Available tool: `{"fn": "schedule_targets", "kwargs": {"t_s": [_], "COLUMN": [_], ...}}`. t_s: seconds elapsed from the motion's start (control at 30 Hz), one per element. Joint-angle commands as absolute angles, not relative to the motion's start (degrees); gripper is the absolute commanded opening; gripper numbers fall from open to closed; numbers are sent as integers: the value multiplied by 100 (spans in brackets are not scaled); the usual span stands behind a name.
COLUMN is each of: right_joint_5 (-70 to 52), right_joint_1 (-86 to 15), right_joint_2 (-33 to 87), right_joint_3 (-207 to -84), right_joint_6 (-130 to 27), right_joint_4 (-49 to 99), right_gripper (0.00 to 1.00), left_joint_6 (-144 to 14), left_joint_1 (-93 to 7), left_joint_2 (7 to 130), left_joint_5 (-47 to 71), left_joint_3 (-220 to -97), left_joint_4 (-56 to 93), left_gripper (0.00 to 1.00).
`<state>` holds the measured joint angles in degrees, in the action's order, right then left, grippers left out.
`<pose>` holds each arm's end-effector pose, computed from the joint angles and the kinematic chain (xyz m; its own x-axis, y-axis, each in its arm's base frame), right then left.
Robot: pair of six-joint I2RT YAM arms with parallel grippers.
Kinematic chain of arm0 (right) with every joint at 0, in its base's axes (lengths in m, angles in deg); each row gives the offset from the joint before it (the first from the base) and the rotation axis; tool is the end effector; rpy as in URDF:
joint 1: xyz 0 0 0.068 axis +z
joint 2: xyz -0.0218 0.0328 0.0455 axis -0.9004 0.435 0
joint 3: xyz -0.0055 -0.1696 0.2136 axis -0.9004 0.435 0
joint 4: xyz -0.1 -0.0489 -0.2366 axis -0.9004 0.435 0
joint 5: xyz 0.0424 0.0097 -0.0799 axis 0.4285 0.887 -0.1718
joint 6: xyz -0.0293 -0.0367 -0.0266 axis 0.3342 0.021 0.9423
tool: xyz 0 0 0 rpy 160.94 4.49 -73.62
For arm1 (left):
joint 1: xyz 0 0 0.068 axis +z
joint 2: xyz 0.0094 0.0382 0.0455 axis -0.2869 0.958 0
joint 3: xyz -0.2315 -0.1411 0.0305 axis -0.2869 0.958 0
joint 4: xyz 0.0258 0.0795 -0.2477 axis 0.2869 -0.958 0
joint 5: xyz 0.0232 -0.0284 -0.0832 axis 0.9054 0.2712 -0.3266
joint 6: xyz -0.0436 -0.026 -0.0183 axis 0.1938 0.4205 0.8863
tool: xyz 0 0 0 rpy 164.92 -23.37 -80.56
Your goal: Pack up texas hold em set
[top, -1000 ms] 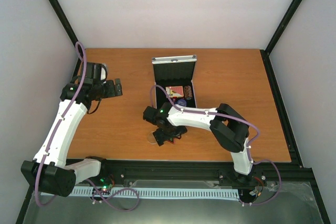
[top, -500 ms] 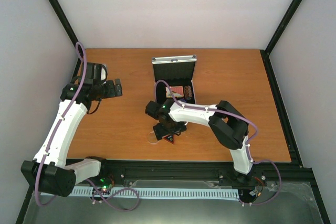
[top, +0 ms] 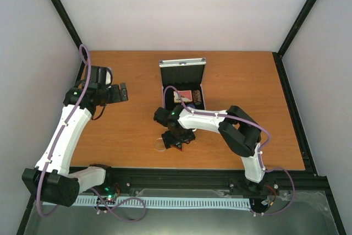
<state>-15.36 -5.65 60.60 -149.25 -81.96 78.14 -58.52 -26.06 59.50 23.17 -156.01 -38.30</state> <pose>0.1899 0.3124 0.1508 -0.9334 -0.3587 0.0086 -0.3583 0.9332 0.0288 0.2203 -0.0346 0.3452 -0.7691 -0.1800 -0.6132 -0.1065 0.9822 -0.1548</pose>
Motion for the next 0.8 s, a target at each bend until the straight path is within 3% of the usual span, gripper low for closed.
{"fn": "schedule_targets", "kwargs": {"t_s": [0.0,0.33,0.77], "right_joint_5": [-1517,-1622,-1970], "right_joint_1": [-567,-568,-568], "right_joint_2": [6132,6356,5768], "right_joint_3": [-14754,-14953,-15474], "right_joint_6": [-8254,-8293,-8088], "right_joint_4": [7743,7767,8627], "right_gripper": [91,63,57], "left_joint_6": [-5878,-5907,-5901], "left_joint_1": [-2617,-2617,-2623], "left_joint_2": [5868,5827,5840], "left_joint_5": [2340,2374,2333], "left_joint_3": [-15598,-15606,-15580], "left_joint_4": [-3829,-3880,-3821], "left_gripper": [100,100,100]}}
